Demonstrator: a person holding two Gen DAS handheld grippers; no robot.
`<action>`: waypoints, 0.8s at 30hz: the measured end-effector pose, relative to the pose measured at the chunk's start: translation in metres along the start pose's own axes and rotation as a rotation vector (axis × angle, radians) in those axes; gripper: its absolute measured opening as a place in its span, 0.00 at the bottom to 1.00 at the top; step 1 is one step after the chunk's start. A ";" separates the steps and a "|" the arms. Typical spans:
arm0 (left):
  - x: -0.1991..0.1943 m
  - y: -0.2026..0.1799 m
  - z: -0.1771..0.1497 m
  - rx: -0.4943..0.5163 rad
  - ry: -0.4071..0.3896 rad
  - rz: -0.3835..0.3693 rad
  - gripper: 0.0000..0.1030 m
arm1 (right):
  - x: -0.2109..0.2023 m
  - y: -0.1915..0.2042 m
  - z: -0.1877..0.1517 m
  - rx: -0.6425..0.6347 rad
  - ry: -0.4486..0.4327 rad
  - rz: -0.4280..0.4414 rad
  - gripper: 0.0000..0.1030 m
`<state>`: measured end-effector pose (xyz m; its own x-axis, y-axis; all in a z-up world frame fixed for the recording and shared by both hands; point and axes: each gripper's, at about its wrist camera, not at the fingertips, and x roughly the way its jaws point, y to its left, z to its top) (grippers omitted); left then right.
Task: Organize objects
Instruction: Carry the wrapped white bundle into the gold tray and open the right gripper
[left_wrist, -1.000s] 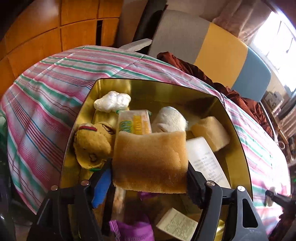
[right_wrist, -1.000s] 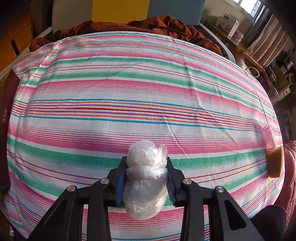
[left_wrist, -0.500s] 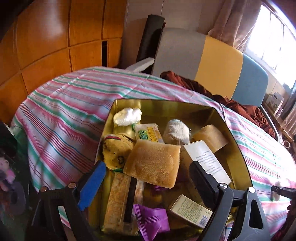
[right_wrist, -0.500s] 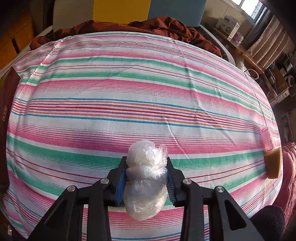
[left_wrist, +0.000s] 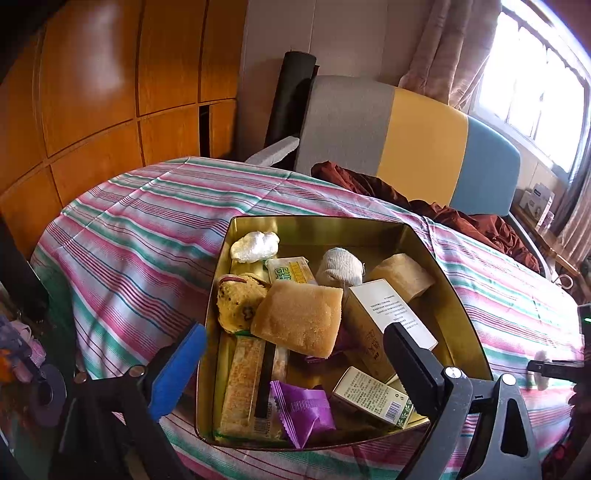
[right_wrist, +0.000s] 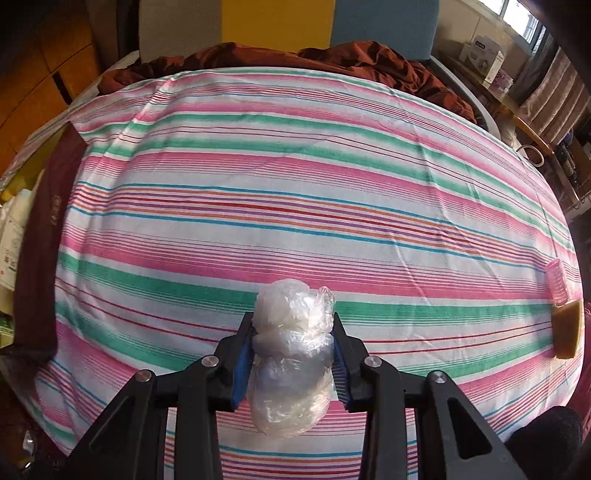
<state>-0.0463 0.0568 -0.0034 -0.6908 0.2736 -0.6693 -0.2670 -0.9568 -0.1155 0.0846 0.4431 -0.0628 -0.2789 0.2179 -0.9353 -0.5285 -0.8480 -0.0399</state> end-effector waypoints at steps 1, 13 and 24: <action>-0.001 0.001 0.000 -0.003 -0.002 -0.001 0.96 | -0.005 0.009 0.001 -0.012 -0.013 0.012 0.35; -0.008 0.010 -0.004 0.007 -0.009 -0.003 1.00 | -0.065 0.147 0.042 -0.261 -0.189 0.244 0.35; -0.011 0.020 -0.004 0.010 -0.015 0.015 1.00 | -0.041 0.232 0.081 -0.389 -0.162 0.283 0.36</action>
<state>-0.0416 0.0341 -0.0009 -0.7049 0.2611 -0.6595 -0.2634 -0.9597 -0.0984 -0.0914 0.2769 -0.0054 -0.5051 -0.0006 -0.8630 -0.0849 -0.9951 0.0503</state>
